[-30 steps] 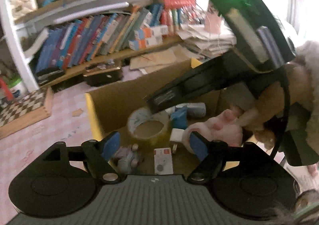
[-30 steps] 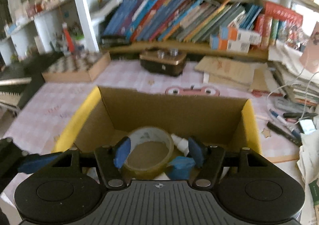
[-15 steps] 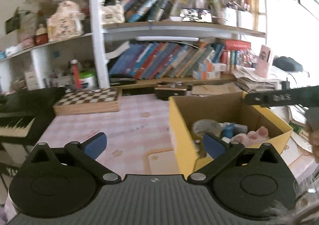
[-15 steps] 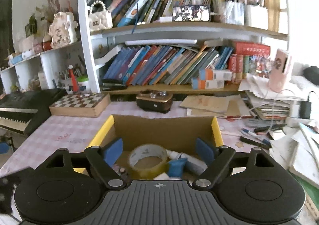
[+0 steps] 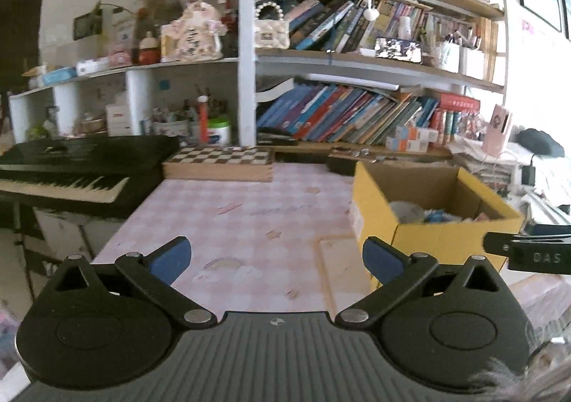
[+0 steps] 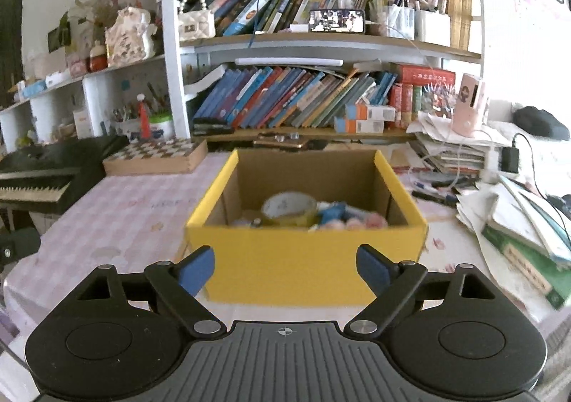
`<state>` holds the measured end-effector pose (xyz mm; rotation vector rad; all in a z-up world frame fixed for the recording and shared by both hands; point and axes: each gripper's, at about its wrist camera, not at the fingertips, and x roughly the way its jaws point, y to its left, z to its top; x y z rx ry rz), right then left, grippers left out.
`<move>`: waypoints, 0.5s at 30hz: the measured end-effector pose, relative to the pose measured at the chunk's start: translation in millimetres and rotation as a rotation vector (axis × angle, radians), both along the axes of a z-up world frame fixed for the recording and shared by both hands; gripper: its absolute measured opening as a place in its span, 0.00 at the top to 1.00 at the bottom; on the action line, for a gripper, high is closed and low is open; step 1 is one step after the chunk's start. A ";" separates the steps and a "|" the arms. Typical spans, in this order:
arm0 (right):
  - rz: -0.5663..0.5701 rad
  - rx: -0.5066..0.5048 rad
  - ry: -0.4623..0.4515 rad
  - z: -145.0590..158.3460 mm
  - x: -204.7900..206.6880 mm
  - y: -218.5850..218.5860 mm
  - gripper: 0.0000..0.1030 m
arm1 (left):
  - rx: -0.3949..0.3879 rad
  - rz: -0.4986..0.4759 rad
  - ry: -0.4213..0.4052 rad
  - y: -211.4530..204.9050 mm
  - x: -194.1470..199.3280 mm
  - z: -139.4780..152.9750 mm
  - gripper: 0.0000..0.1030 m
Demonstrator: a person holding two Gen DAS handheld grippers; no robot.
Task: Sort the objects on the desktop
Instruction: 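Withdraw both open tools from the box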
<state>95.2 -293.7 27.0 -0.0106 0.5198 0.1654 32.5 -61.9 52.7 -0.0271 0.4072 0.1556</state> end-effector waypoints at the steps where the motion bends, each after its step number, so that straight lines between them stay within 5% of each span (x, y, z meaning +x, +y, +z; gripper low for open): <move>1: -0.004 0.000 0.009 -1.5 -6.8 2.4 0.14 | 0.002 0.008 0.006 2.7 -7.0 -1.8 0.00; 15: -0.016 -0.042 0.098 -25.1 -89.4 43.1 0.12 | -0.019 -0.030 0.081 15.0 -61.3 -26.5 0.00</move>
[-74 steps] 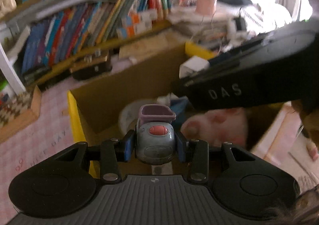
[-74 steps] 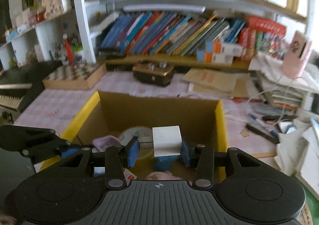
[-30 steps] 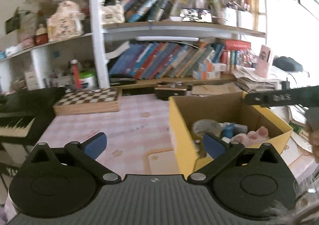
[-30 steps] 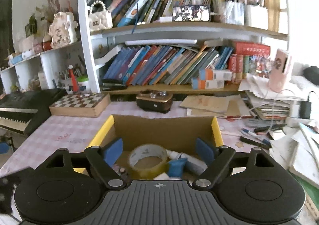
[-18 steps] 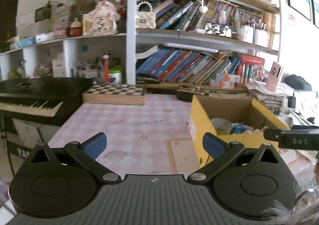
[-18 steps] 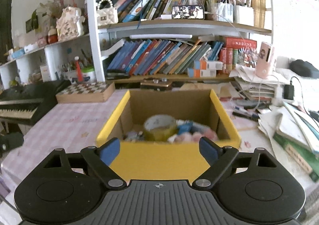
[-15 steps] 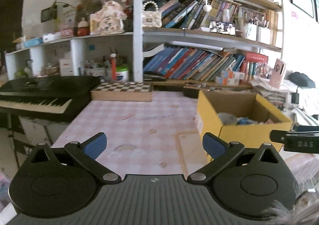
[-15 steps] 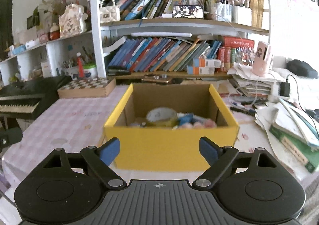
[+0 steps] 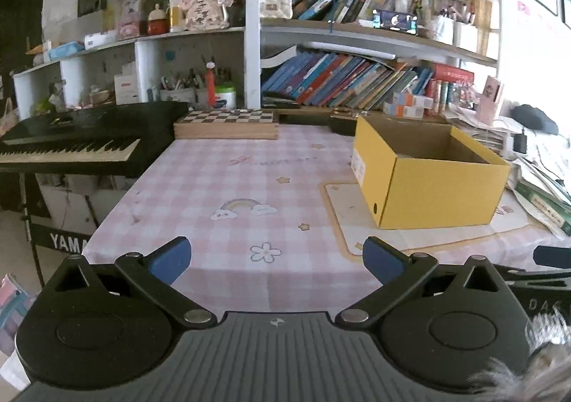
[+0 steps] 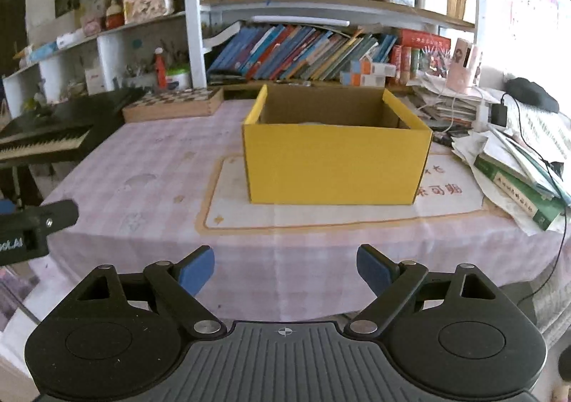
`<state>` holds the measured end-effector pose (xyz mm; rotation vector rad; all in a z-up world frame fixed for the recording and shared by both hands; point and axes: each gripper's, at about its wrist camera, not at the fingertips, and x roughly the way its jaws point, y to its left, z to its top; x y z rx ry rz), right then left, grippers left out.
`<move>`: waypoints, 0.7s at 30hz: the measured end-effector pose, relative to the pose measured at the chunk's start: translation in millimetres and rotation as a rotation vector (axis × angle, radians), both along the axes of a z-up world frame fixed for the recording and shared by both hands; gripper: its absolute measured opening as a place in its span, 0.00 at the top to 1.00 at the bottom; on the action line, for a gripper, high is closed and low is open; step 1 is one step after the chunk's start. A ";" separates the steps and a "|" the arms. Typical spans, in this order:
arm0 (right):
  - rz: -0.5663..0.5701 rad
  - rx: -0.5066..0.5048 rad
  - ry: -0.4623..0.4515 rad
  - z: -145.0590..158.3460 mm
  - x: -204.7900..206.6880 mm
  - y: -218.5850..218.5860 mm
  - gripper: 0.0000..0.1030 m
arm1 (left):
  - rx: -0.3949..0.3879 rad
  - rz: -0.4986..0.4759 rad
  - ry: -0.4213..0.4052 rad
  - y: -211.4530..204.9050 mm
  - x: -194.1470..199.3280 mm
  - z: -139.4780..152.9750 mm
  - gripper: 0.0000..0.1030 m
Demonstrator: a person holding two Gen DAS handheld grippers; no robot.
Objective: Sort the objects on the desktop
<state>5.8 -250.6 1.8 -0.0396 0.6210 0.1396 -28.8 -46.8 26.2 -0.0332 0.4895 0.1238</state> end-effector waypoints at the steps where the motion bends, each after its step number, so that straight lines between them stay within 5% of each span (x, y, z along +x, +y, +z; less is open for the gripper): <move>1: -0.003 -0.001 0.000 -0.1 -2.8 1.0 0.10 | -0.001 -0.003 0.001 0.2 -1.5 0.0 0.00; 21: -0.012 0.015 0.027 -4.7 -27.3 14.8 0.07 | 0.008 -0.041 0.040 7.7 -23.7 -0.3 0.00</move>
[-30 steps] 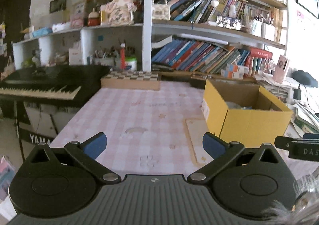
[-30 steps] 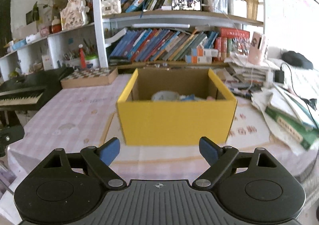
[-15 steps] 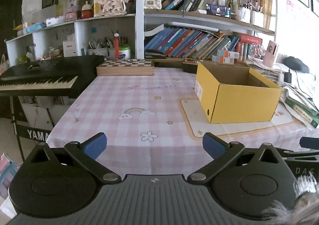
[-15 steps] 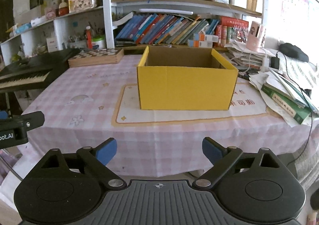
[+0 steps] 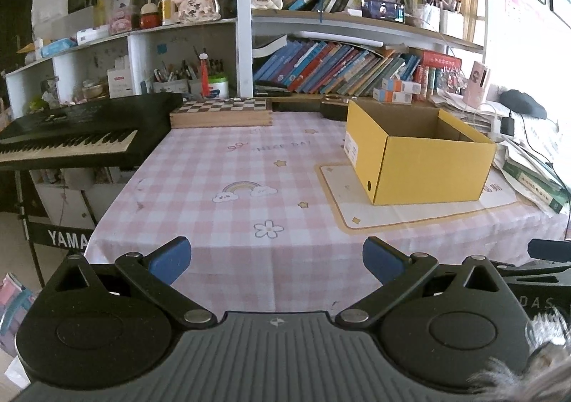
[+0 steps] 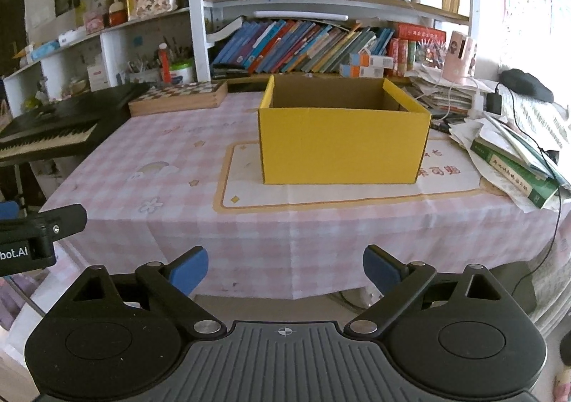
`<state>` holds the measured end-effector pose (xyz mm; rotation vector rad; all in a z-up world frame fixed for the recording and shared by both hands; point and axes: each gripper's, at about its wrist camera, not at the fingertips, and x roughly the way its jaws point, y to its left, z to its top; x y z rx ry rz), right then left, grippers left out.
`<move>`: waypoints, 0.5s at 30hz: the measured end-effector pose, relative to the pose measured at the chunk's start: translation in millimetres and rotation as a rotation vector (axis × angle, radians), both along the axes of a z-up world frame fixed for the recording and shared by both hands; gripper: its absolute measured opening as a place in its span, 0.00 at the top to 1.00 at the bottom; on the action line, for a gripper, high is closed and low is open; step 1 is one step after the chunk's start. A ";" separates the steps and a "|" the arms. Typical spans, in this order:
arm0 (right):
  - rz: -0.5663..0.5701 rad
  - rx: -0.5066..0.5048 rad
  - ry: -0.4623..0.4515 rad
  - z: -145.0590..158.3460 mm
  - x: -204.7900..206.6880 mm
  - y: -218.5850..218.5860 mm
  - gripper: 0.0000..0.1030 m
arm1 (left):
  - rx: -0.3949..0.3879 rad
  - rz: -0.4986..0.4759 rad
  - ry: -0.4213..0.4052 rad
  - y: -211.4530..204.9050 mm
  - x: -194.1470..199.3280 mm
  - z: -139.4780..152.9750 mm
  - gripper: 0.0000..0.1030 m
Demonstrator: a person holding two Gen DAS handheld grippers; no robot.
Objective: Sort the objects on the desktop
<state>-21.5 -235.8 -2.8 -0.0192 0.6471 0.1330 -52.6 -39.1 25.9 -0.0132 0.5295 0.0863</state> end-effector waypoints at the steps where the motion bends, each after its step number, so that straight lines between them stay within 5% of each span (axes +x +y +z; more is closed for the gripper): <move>1: 0.003 0.000 0.003 -0.5 -0.5 1.2 0.07 | 0.000 -0.001 0.003 0.3 -0.4 -0.1 0.00; 15: 0.017 -0.001 0.014 -1.4 -1.9 10.6 0.07 | -0.014 0.009 0.032 7.0 0.5 -1.8 0.00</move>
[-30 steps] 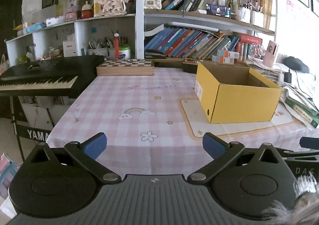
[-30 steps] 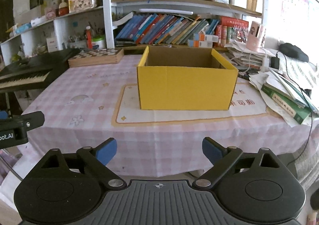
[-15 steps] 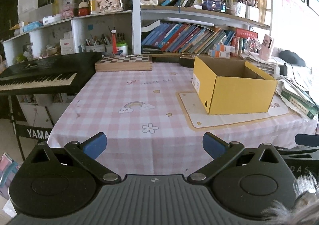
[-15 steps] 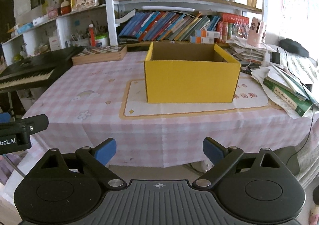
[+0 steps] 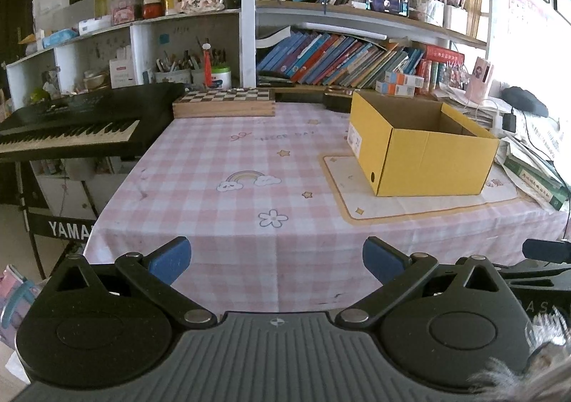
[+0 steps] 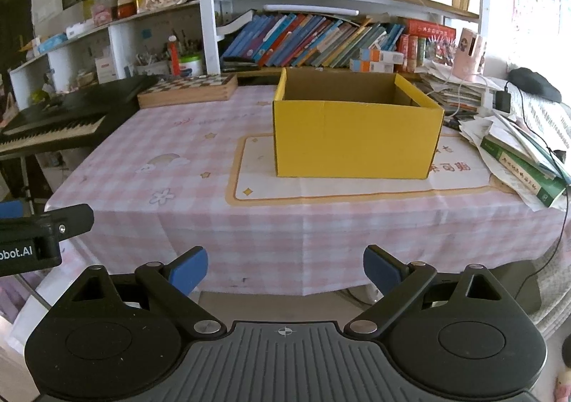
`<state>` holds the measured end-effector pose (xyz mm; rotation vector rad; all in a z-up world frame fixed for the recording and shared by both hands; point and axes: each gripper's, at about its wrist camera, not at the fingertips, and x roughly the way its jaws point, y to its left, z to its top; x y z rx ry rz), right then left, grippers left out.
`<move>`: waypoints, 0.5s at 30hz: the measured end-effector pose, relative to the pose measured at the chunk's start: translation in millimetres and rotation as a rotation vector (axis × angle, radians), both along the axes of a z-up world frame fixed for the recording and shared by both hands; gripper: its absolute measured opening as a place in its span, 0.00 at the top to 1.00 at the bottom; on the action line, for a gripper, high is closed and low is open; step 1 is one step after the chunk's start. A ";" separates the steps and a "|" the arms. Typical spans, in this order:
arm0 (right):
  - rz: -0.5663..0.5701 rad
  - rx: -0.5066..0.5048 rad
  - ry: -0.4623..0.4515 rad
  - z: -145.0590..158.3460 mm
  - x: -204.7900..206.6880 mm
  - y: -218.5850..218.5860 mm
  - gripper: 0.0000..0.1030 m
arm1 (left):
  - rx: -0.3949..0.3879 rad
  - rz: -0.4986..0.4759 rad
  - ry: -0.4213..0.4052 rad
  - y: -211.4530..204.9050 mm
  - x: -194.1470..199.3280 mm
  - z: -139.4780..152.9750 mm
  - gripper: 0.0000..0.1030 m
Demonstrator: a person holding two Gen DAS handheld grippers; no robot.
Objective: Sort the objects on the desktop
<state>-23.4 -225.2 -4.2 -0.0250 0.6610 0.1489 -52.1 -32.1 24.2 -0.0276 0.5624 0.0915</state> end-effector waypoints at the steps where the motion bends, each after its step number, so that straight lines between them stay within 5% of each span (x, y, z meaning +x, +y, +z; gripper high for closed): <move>1: 0.000 0.000 0.000 -0.1 0.1 -0.1 0.07 | -0.003 -0.001 0.002 0.3 0.2 -0.5 0.00; 15: 0.001 0.001 0.014 -1.6 -0.4 2.8 0.07 | -0.012 -0.007 0.029 2.7 -0.9 -4.5 0.00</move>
